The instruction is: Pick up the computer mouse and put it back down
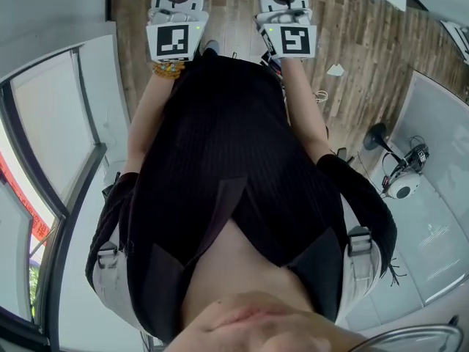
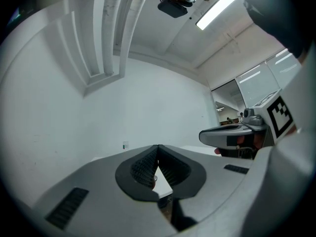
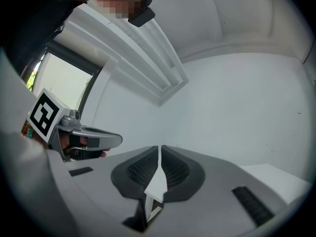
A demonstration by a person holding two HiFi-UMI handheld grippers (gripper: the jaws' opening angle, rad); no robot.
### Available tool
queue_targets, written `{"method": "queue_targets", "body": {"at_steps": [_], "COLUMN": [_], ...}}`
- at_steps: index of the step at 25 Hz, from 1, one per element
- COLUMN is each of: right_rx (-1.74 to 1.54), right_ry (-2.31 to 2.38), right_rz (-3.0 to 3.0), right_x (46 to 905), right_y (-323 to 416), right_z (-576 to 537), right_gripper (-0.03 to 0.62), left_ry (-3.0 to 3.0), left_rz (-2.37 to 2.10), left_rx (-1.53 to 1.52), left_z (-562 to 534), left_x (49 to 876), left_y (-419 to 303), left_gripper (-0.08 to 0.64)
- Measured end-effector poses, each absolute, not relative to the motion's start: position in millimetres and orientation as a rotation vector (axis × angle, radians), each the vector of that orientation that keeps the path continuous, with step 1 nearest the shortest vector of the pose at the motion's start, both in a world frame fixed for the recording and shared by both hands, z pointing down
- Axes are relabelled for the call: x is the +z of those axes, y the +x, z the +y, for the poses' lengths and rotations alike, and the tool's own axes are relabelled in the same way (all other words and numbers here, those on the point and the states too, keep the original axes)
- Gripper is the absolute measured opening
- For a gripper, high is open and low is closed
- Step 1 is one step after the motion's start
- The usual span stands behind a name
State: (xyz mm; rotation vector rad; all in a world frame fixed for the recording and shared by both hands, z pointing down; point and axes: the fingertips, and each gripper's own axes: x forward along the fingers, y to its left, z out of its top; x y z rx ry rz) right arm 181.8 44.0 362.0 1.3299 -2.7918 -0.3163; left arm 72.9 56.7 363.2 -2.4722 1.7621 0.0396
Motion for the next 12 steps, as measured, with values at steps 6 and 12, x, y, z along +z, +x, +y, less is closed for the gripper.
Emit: {"method": "queue_targets", "body": {"at_steps": [6,12], "right_rx": [-0.287,-0.285], "right_ry": [1.379,1.415], "right_rz": [-2.787,-2.787], "right_x": [368,369], "right_y": [187,192], "right_z": [58,66], "right_gripper": [0.038,0.035], "left_ry": [-2.485,-2.519], "left_rz": [1.769,1.741], "left_rx": [0.016,-0.017], "left_z": [70,75], "left_x": [374,381], "left_y": [78,81], "left_gripper": [0.014,0.014]}}
